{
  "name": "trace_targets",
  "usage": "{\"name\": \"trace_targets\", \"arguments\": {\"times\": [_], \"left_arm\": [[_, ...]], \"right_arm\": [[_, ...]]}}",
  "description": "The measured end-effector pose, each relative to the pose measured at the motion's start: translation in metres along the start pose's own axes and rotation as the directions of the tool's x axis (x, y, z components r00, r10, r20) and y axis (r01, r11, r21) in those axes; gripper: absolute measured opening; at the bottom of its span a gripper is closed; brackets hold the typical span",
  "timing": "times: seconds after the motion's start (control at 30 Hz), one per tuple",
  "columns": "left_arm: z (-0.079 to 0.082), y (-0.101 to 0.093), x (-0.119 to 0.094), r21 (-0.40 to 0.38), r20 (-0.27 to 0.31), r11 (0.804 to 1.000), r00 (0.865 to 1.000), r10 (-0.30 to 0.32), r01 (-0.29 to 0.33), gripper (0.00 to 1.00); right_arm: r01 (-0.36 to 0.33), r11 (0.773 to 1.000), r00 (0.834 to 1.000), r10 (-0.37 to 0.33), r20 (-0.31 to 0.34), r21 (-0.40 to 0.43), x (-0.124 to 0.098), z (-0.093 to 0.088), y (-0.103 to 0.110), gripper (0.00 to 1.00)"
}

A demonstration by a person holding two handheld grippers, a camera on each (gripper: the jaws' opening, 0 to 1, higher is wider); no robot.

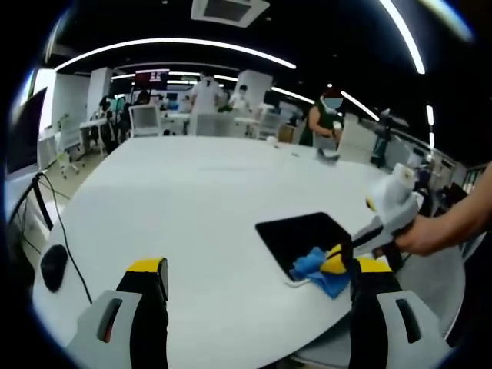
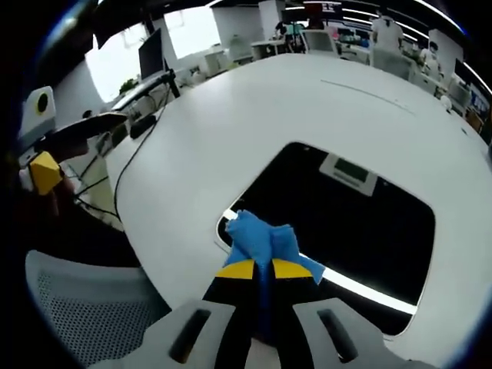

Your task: Wipe the mirror surface with the cleaning cloth until all visible marks leave the cleaned area.

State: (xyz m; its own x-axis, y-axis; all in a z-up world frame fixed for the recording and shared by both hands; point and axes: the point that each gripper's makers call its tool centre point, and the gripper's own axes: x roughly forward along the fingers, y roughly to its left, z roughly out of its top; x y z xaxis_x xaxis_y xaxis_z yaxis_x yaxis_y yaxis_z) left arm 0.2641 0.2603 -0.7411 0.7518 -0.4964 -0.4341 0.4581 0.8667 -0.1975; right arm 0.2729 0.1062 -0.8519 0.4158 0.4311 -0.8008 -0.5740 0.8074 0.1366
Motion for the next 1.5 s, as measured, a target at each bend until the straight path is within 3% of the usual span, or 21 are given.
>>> {"name": "trace_targets", "arguments": {"times": [0.13,0.33,0.8,1.5], "left_arm": [[0.0,0.002,0.0,-0.003,0.001,1.0,1.0,0.004,-0.004,0.99],[0.0,0.001,0.003,-0.001,0.002,1.0,1.0,0.002,-0.002,0.99],[0.001,0.007,0.001,-0.001,0.004,1.0,1.0,0.027,-0.027,0.99],[0.011,-0.004,0.004,-0.011,0.021,1.0,1.0,0.02,-0.02,0.99]], "right_arm": [[-0.002,1.0,1.0,0.002,0.011,0.025,0.001,0.0,-0.001,0.01],[0.007,1.0,1.0,-0.007,0.015,-0.005,0.0,0.0,0.0,0.01],[-0.039,0.999,0.999,0.039,-0.012,-0.009,-0.004,-0.006,0.005,0.01],[-0.076,0.997,0.996,0.075,-0.038,-0.02,-0.008,-0.01,-0.003,0.01]]}}
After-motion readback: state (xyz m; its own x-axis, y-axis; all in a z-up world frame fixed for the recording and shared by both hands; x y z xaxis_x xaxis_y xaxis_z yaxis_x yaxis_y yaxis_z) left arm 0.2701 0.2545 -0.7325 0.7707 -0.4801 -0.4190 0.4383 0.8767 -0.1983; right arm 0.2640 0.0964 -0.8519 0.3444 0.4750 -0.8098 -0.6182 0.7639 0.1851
